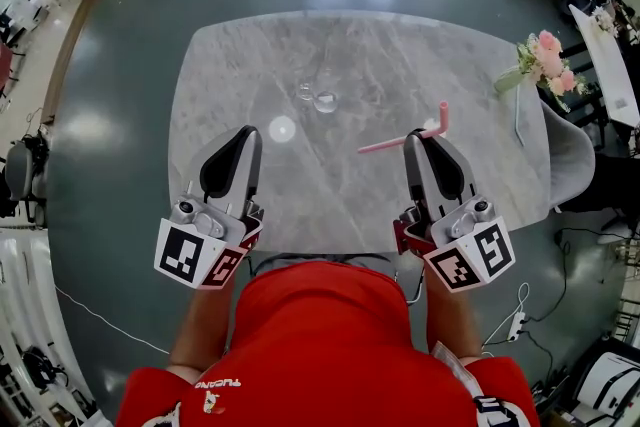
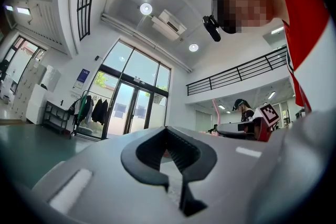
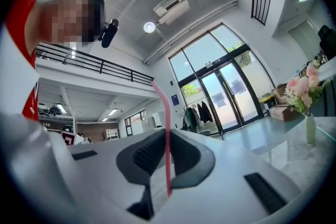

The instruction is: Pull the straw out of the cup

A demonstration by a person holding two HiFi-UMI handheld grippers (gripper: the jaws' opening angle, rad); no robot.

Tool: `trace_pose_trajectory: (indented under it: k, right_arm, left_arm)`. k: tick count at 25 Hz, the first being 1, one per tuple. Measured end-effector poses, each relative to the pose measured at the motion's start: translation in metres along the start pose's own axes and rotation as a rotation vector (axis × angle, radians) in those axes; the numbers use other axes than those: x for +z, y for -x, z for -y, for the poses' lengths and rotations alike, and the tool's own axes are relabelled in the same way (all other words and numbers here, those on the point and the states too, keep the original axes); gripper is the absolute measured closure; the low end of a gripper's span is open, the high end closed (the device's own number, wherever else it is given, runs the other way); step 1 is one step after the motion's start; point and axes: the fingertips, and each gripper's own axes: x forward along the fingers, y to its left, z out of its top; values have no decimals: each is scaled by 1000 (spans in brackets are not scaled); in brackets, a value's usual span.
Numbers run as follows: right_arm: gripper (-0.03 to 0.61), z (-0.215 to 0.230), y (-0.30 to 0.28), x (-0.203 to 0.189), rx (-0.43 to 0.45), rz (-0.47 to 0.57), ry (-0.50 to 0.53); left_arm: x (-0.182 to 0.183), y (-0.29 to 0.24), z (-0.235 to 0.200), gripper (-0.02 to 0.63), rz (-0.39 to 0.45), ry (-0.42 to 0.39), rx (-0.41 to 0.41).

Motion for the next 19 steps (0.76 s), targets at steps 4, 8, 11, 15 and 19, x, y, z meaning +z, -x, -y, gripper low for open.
trace_pose_trajectory:
  k: [4, 8, 11, 15, 19]
  right_arm:
    - [555, -1, -1, 2, 1, 3, 3]
    - [555, 0, -2, 2, 2, 4, 5]
    - [555, 0, -2, 2, 3, 2, 6]
    - [556, 1, -2, 3, 3, 3, 6]
    - [555, 3, -2, 2, 3, 5, 7]
  left_arm:
    - [1, 1, 0, 609, 0, -1, 0]
    - [0, 0, 0, 609, 1, 1, 1]
    - [-1, 0, 0, 609, 2, 3, 4]
    - [-2, 0, 0, 609, 4, 6, 8]
    - [-4, -1, -1, 609, 5, 8, 12]
